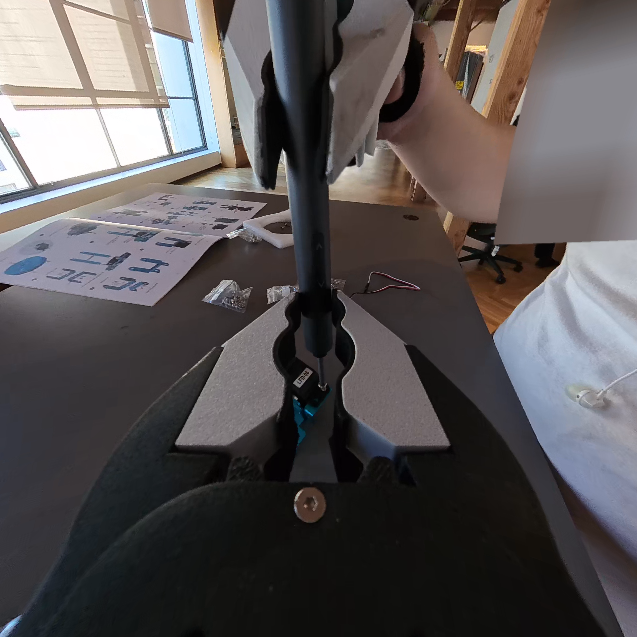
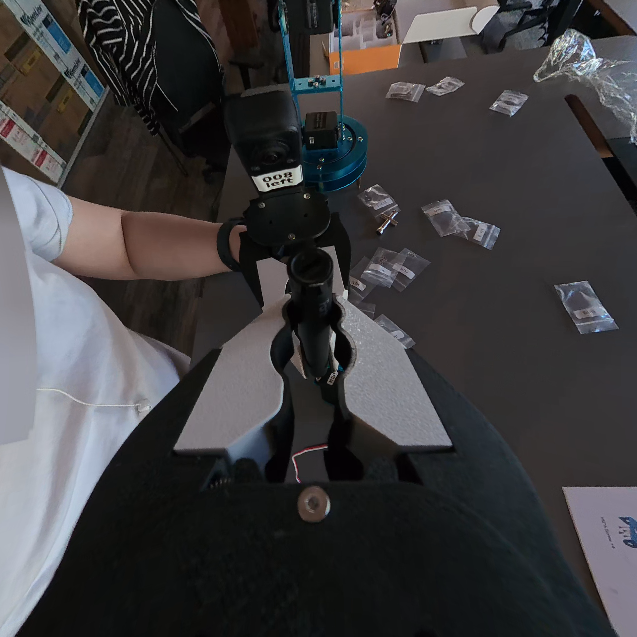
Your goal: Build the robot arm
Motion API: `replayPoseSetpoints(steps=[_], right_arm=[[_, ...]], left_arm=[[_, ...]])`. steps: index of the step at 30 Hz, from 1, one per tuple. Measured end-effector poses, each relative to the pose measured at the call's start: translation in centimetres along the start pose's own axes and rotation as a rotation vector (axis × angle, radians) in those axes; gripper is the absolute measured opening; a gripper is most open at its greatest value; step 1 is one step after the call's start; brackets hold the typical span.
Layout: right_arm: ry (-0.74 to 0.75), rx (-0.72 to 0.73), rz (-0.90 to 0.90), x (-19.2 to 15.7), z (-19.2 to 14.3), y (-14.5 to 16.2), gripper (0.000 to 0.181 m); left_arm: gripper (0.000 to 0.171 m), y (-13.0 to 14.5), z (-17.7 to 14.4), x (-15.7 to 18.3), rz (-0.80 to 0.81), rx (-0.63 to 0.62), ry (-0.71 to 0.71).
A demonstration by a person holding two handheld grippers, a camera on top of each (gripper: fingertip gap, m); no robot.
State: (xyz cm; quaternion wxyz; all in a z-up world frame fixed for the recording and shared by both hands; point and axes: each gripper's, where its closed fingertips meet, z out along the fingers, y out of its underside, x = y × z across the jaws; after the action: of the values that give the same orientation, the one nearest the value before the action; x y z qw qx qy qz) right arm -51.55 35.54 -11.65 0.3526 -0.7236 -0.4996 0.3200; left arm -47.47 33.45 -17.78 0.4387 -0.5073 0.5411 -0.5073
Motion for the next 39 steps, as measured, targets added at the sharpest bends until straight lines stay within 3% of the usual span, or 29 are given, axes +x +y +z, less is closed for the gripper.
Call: replayPoseSetpoints(steps=[14,29,36,39], right_arm=[[-0.036,-0.125,-0.063,-0.6,1.5,-0.3,0.017],[-0.088,-0.163,-0.128,-1.2,1.6,-0.4,0.017],[-0.110,-0.174,-0.140,-1.2,1.6,-0.4,0.017],[-0.120,-0.174,-0.150,-1.4,1.6,-0.4,0.017]], left_arm=[[0.017,0.3,-0.7,0.2,0.004,-0.017,0.005],[0.017,0.2,-1.0,0.2,0.017,-0.014,0.002],[0.040,1.4,-2.4,0.0,-0.060,-0.055,-0.041],[0.043,3.9,-2.6,0.1,-0.049,-0.184,-0.110]])
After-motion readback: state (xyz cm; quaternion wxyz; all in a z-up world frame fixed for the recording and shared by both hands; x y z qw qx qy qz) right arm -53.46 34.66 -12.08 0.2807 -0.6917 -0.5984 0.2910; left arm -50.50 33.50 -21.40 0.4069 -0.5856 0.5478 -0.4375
